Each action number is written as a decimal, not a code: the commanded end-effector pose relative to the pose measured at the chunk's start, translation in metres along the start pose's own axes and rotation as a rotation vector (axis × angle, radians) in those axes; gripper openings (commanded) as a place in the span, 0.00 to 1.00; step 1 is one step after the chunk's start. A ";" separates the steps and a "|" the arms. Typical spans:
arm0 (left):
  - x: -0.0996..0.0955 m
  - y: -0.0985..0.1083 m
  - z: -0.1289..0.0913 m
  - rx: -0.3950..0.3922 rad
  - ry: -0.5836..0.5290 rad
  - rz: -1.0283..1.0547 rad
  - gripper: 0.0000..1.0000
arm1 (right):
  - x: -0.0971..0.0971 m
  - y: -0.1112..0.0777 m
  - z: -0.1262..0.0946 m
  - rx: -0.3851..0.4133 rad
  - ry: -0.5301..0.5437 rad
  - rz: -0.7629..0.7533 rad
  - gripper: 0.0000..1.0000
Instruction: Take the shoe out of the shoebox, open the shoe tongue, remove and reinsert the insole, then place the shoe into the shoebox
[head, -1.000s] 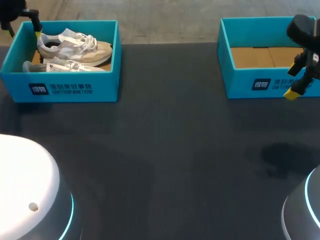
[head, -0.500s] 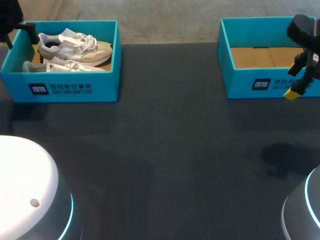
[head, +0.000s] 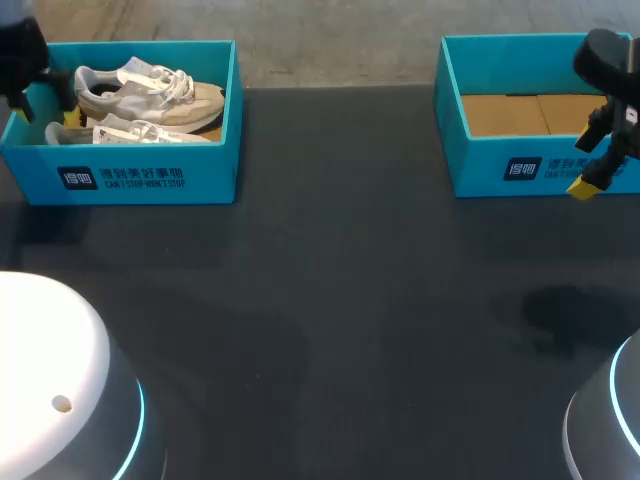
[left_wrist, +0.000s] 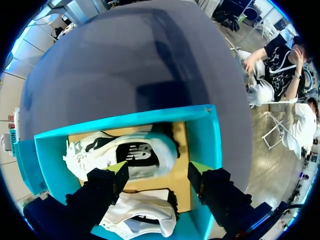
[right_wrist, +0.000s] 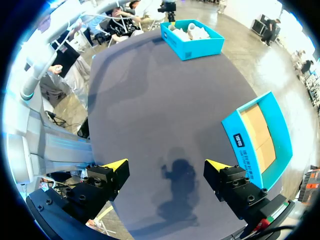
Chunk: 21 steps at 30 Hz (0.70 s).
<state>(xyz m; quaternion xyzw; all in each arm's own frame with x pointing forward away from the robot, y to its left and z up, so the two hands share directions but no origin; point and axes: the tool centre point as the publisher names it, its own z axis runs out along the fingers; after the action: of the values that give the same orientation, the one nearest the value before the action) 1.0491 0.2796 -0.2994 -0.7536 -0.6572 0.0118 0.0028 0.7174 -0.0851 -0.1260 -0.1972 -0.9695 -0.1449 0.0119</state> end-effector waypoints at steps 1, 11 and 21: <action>0.005 0.003 0.009 0.006 -0.006 -0.003 0.68 | -0.001 0.002 0.000 0.005 0.003 0.002 1.00; 0.010 -0.003 0.028 0.031 -0.013 0.008 0.49 | -0.001 0.002 0.000 0.005 0.003 0.002 1.00; 0.016 -0.001 0.043 0.042 -0.012 0.005 0.56 | -0.001 0.002 0.000 0.005 0.003 0.002 1.00</action>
<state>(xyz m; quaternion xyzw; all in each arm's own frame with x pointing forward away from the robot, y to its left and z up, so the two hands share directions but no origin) 1.0442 0.2936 -0.3379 -0.7541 -0.6560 0.0277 0.0133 0.7173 -0.0851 -0.1260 -0.1972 -0.9695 -0.1449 0.0119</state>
